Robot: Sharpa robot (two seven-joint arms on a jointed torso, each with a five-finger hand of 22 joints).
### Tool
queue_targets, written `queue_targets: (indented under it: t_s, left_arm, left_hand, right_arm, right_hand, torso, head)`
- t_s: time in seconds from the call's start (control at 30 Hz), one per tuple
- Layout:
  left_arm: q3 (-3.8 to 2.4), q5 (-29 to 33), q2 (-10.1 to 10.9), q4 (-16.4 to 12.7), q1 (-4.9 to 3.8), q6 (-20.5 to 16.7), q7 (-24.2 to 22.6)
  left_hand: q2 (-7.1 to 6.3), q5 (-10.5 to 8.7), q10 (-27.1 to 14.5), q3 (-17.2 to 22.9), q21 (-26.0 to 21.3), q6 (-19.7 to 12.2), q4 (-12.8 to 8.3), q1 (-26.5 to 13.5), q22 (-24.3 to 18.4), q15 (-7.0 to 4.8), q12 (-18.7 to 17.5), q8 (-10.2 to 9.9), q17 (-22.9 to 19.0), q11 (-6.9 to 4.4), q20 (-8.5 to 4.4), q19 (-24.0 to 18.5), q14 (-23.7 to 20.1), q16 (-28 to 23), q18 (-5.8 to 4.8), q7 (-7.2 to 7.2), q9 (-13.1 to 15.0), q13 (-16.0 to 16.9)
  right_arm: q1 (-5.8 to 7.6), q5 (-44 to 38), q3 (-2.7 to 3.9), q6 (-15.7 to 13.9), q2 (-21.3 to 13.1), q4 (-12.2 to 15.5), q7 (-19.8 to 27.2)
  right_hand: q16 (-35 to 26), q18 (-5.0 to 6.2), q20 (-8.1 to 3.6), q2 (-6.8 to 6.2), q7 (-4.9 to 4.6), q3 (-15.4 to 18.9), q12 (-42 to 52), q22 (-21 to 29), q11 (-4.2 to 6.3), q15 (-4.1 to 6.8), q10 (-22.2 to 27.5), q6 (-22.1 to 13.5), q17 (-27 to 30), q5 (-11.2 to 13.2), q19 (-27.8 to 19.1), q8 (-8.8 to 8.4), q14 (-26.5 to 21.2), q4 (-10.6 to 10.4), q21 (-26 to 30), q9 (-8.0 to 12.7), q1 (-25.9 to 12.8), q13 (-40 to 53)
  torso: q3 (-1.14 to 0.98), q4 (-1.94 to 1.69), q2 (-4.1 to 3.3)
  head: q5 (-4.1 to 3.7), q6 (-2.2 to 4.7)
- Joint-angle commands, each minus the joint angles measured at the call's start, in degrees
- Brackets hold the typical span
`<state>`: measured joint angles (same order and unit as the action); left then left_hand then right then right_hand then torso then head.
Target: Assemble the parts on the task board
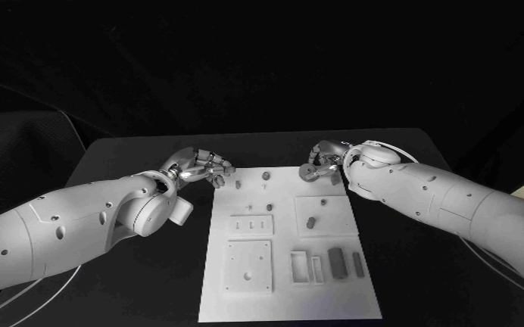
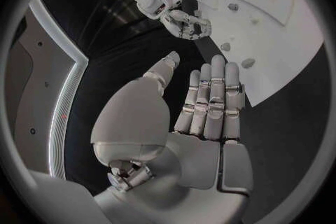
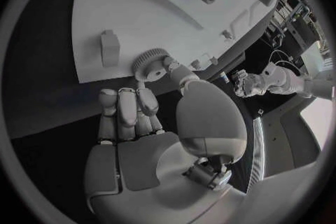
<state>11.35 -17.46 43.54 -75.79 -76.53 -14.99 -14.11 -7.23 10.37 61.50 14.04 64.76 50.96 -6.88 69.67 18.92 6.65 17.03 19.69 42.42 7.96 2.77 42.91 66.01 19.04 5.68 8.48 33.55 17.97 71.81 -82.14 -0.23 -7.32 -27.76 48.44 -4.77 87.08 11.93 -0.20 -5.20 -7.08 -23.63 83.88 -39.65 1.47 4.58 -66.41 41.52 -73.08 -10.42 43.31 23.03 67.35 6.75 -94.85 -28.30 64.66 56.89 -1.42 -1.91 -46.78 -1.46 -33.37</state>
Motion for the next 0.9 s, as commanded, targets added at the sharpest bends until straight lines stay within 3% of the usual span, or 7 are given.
queue_targets:
  t_s: [0.03,0.6,0.9]
  left_arm:
    - [-0.06,0.3,0.0,-0.2,-0.07,0.2,-0.4]
    - [-0.06,0.3,0.3,-0.3,-0.07,-0.1,-0.4]
    - [-0.07,0.3,0.5,-0.5,-0.08,-0.4,-0.4]
  left_hand:
    - [-0.11,0.24,-0.3,0.0,-0.4,-0.2,0.5,0.4,-0.1,-0.09,0.3,-0.3,0.0,0.06,-0.01,-0.6,-0.4,-0.2,0.46,0.19,-0.1,0.1]
    - [-0.11,0.25,-0.3,0.0,-0.4,-0.2,0.5,0.5,-0.1,-0.08,0.3,-0.3,0.0,0.05,0.00,-0.6,-0.4,-0.2,0.46,0.20,-0.1,0.1]
    - [-0.11,0.25,-0.3,0.0,-0.4,-0.2,0.5,0.5,-0.1,-0.08,0.3,-0.3,0.0,0.05,0.00,-0.6,-0.4,-0.3,0.45,0.21,-0.1,0.1]
  right_arm:
    - [-0.13,-1.7,-0.09,-0.8,-0.1,0.2,0.0]
    - [0.23,-5.5,-0.08,-5.3,-1.7,5.2,-0.5]
    - [1.08,-8.0,-0.06,-6.9,-2.5,10.7,-1.9]
  right_hand:
    - [0.4,0.18,-0.40,1.90,-2.27,-1.3,0.2,0.0,0.52,0.50,0.0,4.5,0.1,-0.2,0.1,-0.07,0.0,0.0,-5.8,-0.5,2.7,-0.1]
    - [0.6,0.15,-0.39,1.42,-2.22,-1.9,0.4,0.0,0.57,0.52,-0.2,5.1,0.2,-0.2,0.2,0.01,0.1,0.0,-5.9,-0.5,3.0,-0.2]
    - [0.7,0.14,-0.38,1.08,-2.19,-2.0,0.5,-0.1,0.61,0.54,-0.4,5.5,0.2,-0.1,0.3,0.08,0.2,-0.1,-6.0,-0.6,3.0,-0.2]
  torso:
    - [-0.02,0.01,0.02]
    - [0.03,0.01,0.01]
    - [0.05,-0.02,-0.01]
  head:
    - [0.00,0.03]
    - [0.13,0.26]
    - [0.36,0.47]
